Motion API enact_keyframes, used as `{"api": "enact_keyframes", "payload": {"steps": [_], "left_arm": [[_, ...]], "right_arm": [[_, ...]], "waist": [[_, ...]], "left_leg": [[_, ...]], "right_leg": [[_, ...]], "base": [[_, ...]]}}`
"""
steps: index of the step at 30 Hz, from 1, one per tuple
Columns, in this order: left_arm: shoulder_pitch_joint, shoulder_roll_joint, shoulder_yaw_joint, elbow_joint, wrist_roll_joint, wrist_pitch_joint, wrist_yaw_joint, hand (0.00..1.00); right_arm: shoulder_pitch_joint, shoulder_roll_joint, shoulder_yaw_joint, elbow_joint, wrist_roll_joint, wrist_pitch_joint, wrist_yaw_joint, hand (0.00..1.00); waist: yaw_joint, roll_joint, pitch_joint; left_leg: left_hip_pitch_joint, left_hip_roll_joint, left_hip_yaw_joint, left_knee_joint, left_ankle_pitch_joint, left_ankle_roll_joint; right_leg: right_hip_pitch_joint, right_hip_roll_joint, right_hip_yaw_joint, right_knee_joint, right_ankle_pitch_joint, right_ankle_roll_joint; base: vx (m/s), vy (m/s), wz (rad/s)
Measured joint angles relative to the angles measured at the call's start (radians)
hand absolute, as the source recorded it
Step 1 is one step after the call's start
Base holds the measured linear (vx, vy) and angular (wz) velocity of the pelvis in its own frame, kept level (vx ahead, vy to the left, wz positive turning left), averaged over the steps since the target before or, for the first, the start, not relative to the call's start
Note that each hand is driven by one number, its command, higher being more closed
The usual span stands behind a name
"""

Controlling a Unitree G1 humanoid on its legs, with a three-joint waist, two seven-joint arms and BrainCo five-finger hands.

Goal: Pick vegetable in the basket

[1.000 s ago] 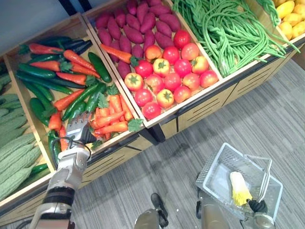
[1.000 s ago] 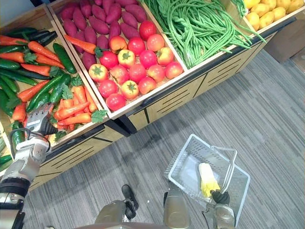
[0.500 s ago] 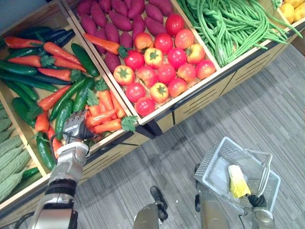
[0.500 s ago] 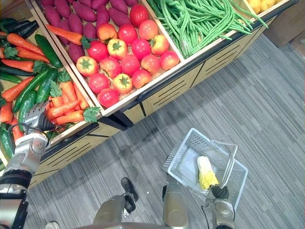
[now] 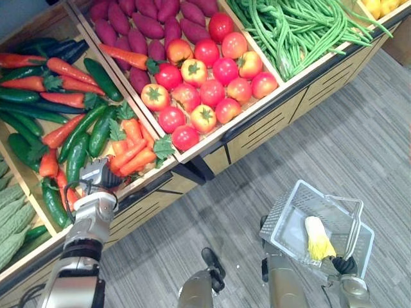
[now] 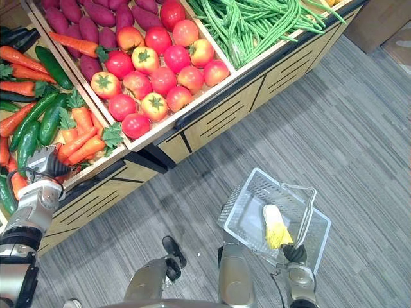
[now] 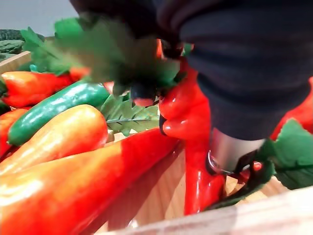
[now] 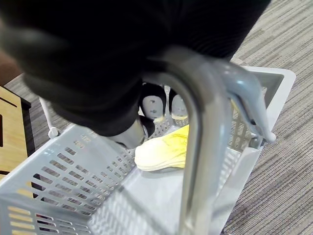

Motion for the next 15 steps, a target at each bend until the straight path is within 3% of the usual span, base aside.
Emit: {"api": "enact_keyframes", "payload": {"steps": [9,15], "left_arm": [[-0.006,-0.001,-0.007,-0.029,0.03,0.019,-0.012,1.0],[0.058,-0.001,0.069,-0.293,0.031,0.034,-0.005,1.0]], "right_arm": [[0.0,0.004,0.016,0.02,-0.002,0.002,0.001,1.0],[0.019,0.011,0.006,0.021,-0.005,0.006,0.002,1.0]], "waist": [[-0.007,-0.006,-0.004],[-0.001,-0.011,-0.009]], "left_leg": [[0.01,0.008,-0.04,0.015,0.0,0.0],[0.037,0.009,-0.085,0.02,0.002,0.002]], "right_leg": [[0.04,-0.004,-0.042,0.001,0.0,0.001],[0.094,-0.009,-0.083,0.0,0.0,0.001]], "base": [[0.0,-0.03,0.12],[-0.02,-0.018,0.17]]}}
